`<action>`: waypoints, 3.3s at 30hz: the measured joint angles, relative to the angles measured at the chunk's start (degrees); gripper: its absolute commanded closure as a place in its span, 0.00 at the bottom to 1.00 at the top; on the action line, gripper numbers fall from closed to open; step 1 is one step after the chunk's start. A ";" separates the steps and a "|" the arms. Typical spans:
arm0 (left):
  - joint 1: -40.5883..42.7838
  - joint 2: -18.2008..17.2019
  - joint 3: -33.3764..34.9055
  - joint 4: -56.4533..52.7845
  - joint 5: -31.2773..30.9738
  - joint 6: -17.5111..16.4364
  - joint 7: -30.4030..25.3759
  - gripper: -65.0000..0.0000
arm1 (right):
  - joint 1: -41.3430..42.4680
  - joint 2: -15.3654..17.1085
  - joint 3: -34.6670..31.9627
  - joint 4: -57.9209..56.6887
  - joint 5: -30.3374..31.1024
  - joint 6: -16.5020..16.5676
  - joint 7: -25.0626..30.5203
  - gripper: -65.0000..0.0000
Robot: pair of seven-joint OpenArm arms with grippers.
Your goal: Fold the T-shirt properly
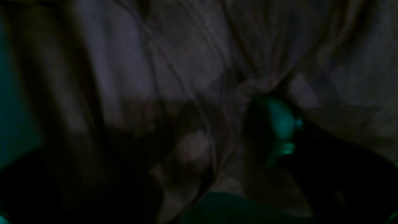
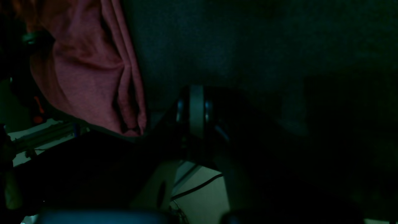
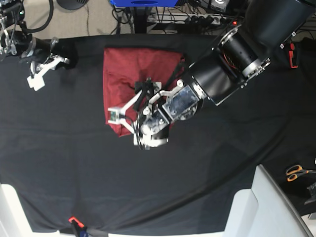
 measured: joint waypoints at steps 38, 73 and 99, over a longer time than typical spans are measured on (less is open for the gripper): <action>32.72 -9.66 -26.56 35.04 0.07 0.17 0.28 1.00 | 0.00 0.15 -0.26 0.24 -0.11 0.13 -0.13 1.00; 34.32 -13.68 -26.53 33.40 0.02 0.20 0.13 1.00 | -0.96 0.20 -0.13 2.01 -0.17 0.00 -0.17 1.00; 50.05 -14.62 -53.64 43.93 0.70 0.20 -21.07 1.00 | -3.10 -0.28 -0.37 23.26 -30.36 0.68 1.18 1.00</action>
